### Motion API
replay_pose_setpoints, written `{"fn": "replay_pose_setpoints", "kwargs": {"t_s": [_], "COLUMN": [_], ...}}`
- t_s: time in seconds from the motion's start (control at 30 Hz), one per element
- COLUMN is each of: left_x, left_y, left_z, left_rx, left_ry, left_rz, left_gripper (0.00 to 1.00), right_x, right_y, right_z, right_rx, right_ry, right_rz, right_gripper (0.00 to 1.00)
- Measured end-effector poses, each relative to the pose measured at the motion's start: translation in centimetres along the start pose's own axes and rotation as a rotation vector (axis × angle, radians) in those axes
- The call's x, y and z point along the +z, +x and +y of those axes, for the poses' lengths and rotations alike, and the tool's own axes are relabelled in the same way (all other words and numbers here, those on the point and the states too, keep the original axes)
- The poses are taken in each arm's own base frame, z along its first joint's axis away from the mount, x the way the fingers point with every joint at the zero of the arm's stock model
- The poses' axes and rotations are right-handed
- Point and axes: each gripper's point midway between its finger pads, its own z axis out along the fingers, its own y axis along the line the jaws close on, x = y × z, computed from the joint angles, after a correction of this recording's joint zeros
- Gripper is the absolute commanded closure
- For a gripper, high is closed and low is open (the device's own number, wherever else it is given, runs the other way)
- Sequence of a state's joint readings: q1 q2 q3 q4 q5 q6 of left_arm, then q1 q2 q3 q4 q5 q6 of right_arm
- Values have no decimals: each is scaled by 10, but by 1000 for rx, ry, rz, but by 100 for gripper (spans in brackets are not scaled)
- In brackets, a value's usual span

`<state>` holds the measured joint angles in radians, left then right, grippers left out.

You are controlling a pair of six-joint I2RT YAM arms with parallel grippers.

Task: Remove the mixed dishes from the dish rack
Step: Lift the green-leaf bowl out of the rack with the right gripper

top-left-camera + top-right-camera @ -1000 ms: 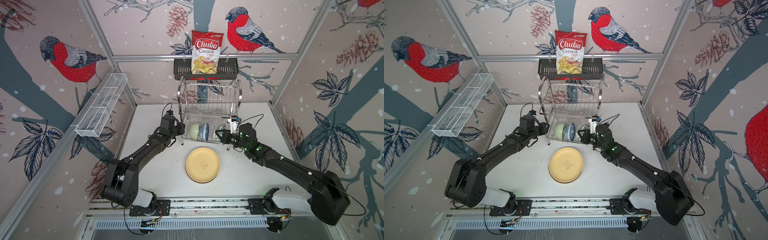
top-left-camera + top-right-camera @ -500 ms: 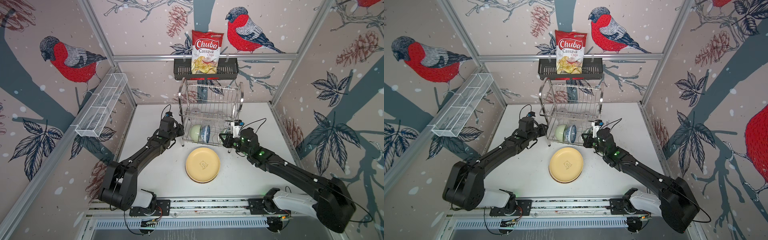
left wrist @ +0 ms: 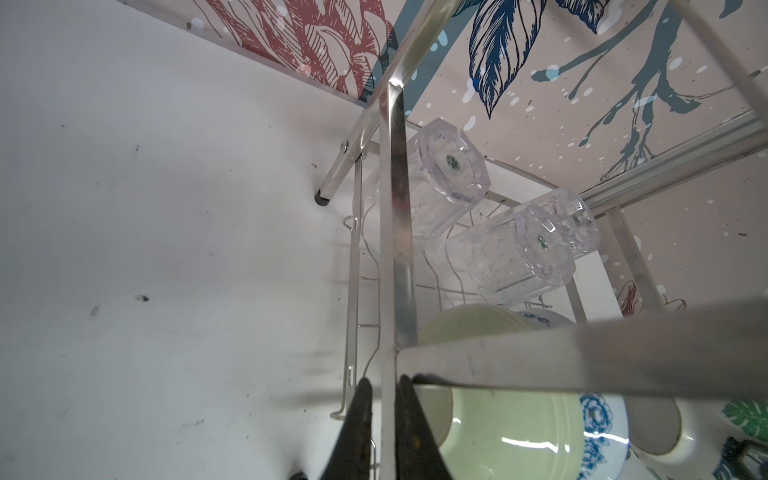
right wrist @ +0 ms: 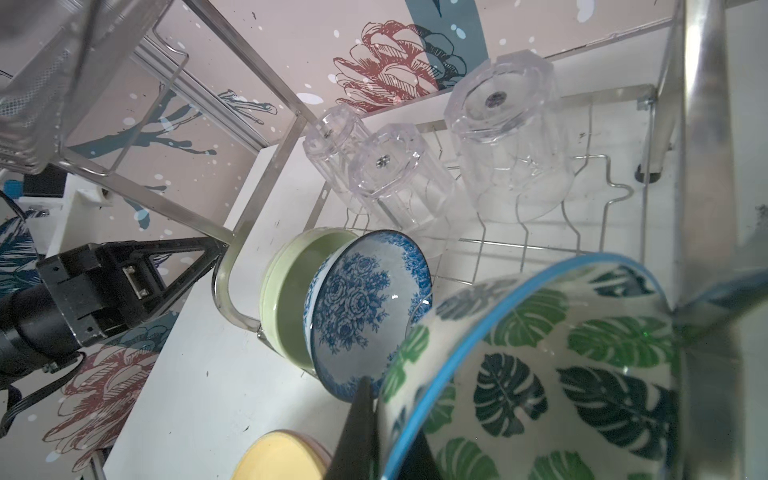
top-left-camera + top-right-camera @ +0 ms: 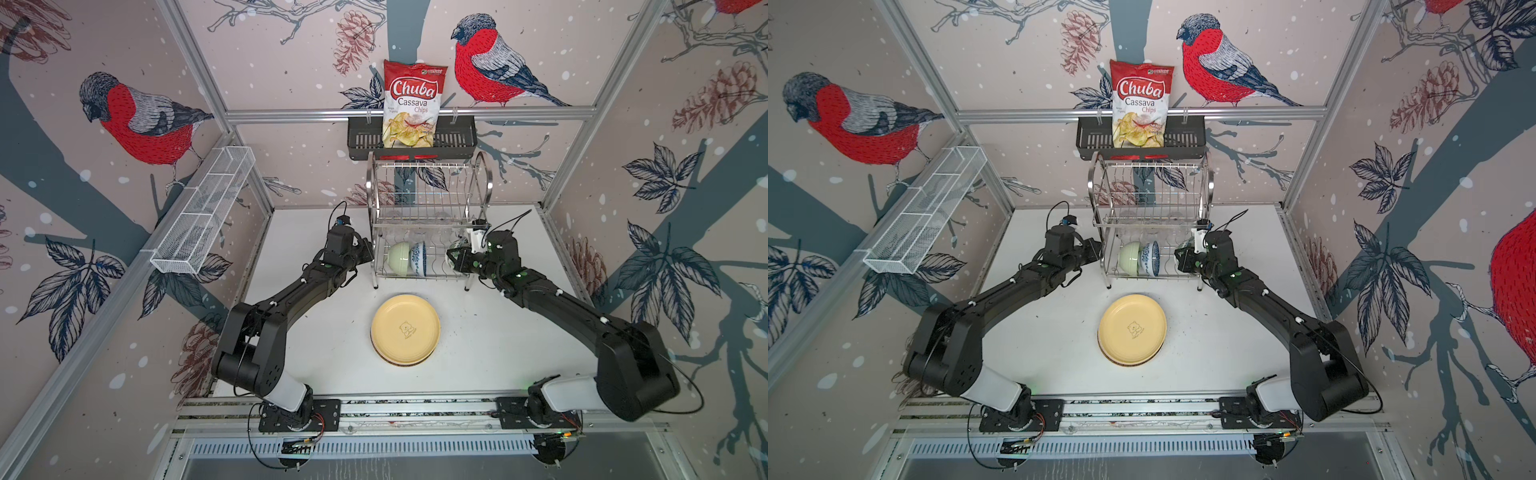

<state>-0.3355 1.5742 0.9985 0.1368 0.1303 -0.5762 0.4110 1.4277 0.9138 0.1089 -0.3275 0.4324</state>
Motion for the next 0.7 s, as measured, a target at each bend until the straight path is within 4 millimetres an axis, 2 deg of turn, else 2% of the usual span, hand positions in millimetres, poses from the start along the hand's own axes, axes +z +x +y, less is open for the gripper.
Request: {"fn": "replay_pose_setpoints", "kwargs": {"t_s": [0.23, 0.37, 0.5, 0.7], "left_x": [14, 16, 17, 17], "left_y": [-8, -10, -10, -10], "left_z": [-7, -4, -5, -5], "left_rx": [0, -11, -12, -17], "left_ry": [10, -9, -8, -9], "left_rz": [-5, -16, -17, -17], "left_gripper": [88, 88, 88, 88], "right_x": [22, 30, 29, 13], "right_y": [-13, -3, -2, -4], "right_z": [-7, -2, 14, 44], "right_rx": [-13, -9, 7, -9], "right_ry": [-59, -114, -167, -250], "right_rz": [46, 96, 91, 44], "right_gripper": [100, 100, 100, 100]}}
